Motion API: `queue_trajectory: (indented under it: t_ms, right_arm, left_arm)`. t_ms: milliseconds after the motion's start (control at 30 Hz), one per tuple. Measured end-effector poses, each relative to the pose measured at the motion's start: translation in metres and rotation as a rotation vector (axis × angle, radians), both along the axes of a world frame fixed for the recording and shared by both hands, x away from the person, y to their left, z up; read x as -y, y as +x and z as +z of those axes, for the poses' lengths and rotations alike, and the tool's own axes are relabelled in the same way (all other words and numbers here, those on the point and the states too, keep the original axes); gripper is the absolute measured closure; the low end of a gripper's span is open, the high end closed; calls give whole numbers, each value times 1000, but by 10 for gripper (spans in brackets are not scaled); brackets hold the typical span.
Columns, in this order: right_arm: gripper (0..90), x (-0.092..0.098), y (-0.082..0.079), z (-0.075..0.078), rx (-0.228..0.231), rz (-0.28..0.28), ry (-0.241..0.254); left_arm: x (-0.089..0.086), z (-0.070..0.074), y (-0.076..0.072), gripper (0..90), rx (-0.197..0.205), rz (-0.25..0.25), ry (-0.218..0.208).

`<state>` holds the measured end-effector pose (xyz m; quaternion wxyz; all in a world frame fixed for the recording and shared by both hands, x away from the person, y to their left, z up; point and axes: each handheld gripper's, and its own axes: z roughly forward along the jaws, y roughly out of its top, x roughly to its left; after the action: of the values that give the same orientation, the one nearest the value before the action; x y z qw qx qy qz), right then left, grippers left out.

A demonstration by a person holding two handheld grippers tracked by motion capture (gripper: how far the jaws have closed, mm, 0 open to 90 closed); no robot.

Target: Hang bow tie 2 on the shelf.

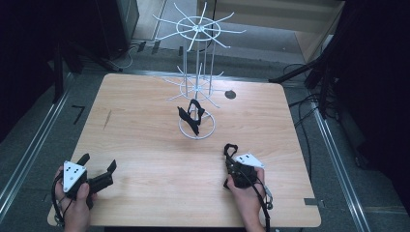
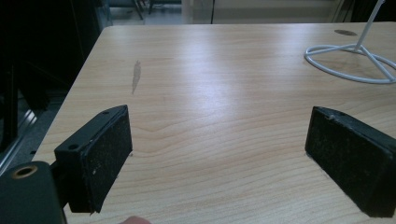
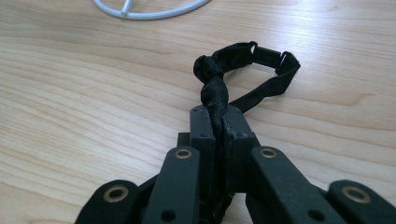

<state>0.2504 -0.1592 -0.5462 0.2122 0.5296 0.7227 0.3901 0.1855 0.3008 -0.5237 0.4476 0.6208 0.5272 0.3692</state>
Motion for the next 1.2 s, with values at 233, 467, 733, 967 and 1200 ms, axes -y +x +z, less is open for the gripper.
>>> queue_trajectory:
  t_ms: [233, 467, 733, 967, 1200]
  right_arm:
    - [866, 1, -3, 3, 42, 8, 7]
    - [866, 3, -7, 12, 109, 9, 27]
    - [865, 11, -10, 26, 179, 9, 64]
    - [865, 13, -14, 35, 215, 3, 73]
    - [865, 12, -16, 44, 241, 11, 77]
  left_arm:
    - [0, 0, 0, 81, 0, -1, -2]
    - [0, 0, 0, 81, 0, -2, 1]
    - [0, 0, 0, 81, 3, 0, 2]
    - [0, 0, 0, 81, -3, -3, 1]
    - [0, 0, 0, 82, 1, -4, 5]
